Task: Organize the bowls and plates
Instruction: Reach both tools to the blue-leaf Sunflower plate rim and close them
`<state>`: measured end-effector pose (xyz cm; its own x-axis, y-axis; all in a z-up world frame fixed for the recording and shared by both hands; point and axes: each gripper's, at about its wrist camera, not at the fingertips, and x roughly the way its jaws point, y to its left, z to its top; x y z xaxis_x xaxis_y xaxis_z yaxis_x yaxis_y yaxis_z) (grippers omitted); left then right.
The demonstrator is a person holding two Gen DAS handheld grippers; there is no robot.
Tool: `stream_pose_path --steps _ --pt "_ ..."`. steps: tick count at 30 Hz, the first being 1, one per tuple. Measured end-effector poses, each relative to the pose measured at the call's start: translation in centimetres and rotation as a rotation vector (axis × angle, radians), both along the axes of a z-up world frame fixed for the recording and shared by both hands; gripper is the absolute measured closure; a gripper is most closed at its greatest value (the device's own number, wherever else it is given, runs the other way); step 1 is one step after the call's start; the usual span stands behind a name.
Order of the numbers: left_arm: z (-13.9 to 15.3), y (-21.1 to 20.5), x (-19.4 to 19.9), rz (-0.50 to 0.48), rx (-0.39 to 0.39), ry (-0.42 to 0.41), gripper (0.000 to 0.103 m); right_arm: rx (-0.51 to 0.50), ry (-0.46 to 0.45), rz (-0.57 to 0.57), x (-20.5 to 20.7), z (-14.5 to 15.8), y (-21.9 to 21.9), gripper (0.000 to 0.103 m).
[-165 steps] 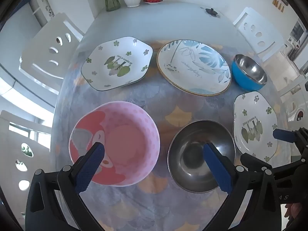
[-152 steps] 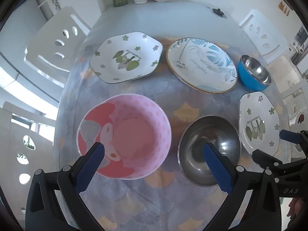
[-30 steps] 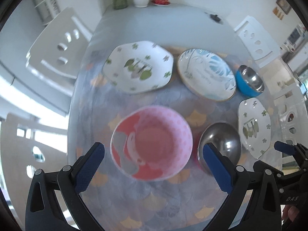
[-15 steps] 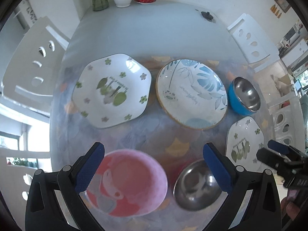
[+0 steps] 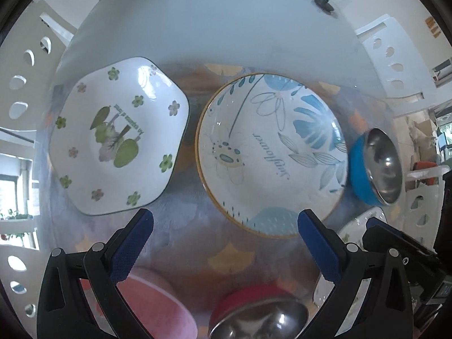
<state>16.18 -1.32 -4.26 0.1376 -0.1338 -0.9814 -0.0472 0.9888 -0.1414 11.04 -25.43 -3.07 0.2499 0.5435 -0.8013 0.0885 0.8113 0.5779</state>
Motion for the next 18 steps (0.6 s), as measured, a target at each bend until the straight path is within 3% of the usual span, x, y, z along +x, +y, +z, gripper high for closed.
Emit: stream_pose_path --steps 8,18 --pt "-2.0 0.0 1.3 0.029 -0.013 0.037 0.001 0.100 0.036 -0.015 1.9 -2.7 -0.1 0.000" --pt "-4.5 0.0 2.4 0.024 -0.053 0.056 0.001 0.045 0.014 -0.019 3.5 -4.6 0.0 0.000"
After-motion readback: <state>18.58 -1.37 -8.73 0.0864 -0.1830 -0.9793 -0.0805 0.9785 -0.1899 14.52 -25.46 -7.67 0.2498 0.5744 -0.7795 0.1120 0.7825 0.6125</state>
